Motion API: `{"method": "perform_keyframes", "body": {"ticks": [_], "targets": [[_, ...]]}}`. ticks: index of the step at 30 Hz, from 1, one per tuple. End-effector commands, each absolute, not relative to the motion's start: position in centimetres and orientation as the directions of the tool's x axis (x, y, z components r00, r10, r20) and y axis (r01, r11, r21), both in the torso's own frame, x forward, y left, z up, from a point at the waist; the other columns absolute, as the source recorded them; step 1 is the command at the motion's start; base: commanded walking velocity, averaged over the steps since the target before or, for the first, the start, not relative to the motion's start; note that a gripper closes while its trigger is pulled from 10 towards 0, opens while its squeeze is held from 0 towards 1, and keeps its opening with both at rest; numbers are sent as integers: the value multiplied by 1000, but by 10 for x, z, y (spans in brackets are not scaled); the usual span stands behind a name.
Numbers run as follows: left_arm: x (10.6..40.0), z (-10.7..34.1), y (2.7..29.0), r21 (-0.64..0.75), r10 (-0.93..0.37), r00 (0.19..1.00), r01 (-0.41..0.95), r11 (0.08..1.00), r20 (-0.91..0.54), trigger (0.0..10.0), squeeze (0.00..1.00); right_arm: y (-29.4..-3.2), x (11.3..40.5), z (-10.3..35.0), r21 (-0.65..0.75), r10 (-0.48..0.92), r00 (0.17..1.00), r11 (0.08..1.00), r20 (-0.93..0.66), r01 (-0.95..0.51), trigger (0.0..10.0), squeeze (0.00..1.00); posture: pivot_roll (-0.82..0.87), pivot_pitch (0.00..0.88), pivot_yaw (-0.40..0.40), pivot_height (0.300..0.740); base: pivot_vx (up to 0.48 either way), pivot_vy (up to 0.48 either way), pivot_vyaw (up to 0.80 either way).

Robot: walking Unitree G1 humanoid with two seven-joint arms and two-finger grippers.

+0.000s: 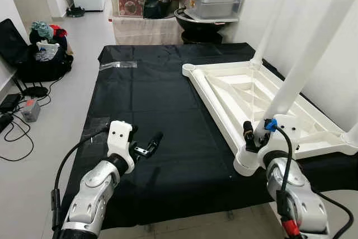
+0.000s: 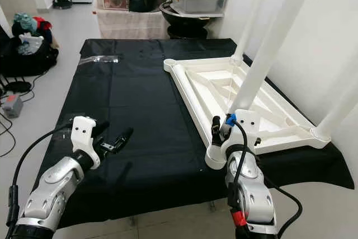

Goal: Building children table

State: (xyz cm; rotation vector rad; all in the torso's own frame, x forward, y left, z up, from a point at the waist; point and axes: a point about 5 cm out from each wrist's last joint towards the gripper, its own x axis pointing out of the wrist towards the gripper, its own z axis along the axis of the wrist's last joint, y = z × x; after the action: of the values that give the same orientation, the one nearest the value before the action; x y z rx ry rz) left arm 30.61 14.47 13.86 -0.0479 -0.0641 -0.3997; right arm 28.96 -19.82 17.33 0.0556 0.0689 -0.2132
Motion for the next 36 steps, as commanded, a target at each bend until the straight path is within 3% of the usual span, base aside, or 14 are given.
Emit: {"method": "perform_keyframes", "body": {"ticks": [1, 8, 21, 25, 36], "targets": [[307, 136, 145, -26, -394, 917, 396, 918, 58, 10000, 0, -200, 289, 183, 98, -199, 980, 975, -24, 201, 10000, 0, 32, 0, -76, 740, 0, 0, 0], [308, 136, 145, -25, -398, 916, 400, 916, 58, 10000, 0, -197, 294, 198, 150, -116, 992, 983, 51, 107, 10000, 0, 33, 0, -74, 740, 0, 0, 0], [307, 135, 146, -17, -400, 915, 402, 916, 51, 10000, 0, -234, 317, 201, 76, -52, 998, 996, 37, 50, 10000, 0, 46, 0, -80, 740, 0, 0, 0], [306, 135, 146, -15, -405, 913, 406, 914, 48, 10000, 0, -246, 330, 193, 106, 36, 999, 994, 15, -37, 10000, 0, 57, 0, -81, 740, 0, 0, 0], [304, 135, 148, -9, -402, 915, 403, 915, 45, 10000, 0, -225, 332, 199, 154, 291, 954, 942, 71, -299, 10000, 0, 67, 0, -84, 740, 0, 0, 0]]}}
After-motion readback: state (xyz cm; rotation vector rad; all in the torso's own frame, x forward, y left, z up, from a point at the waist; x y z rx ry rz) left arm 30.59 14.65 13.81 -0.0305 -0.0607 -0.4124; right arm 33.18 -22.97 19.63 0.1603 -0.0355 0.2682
